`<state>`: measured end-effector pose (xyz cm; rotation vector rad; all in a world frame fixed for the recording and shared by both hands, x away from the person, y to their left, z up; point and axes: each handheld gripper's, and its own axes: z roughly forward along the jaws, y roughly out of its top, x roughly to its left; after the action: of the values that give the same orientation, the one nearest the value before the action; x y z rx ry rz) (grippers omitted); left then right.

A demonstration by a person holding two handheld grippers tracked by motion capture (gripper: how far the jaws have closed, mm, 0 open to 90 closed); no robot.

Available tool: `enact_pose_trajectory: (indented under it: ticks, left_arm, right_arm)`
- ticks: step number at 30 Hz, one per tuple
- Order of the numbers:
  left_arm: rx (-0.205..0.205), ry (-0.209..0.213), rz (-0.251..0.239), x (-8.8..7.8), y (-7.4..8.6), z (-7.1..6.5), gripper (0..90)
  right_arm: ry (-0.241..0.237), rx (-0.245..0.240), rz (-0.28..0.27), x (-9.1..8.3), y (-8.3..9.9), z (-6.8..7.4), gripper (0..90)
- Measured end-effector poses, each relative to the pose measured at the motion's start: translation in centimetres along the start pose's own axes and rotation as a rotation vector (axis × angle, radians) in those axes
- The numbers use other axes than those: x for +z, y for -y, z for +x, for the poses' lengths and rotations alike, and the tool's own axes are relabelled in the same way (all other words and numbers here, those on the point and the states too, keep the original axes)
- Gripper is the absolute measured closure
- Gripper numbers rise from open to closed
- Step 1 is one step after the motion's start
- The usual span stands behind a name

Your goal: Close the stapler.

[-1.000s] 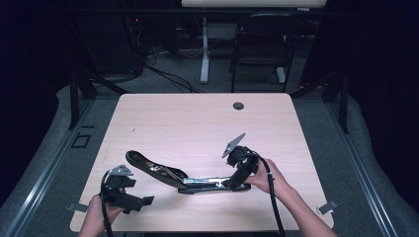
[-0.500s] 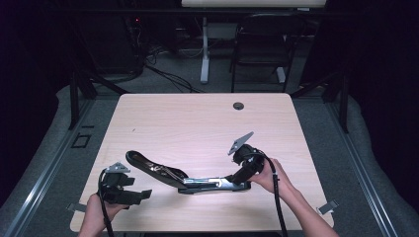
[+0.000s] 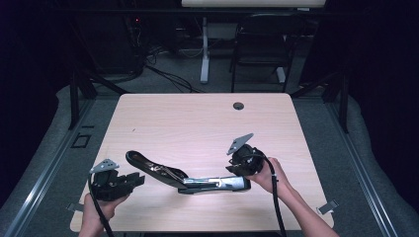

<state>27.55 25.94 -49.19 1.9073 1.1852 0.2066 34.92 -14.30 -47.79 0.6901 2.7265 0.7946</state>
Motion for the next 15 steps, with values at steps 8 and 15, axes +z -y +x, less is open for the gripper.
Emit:
enact_pose_trajectory:
  ticks: [8,15]
  left_arm:
    - [-0.023,-0.027,-0.117,-0.47,-0.46,-0.5,82.4]
    - [-0.019,-0.007,-0.134,-0.37,-0.58,-0.76,85.7]
  right_arm:
    - [0.01,-0.011,-0.008,0.32,-0.3,0.22,88.4]
    - [0.019,0.0,-0.036,-0.15,-0.65,0.53,88.7]
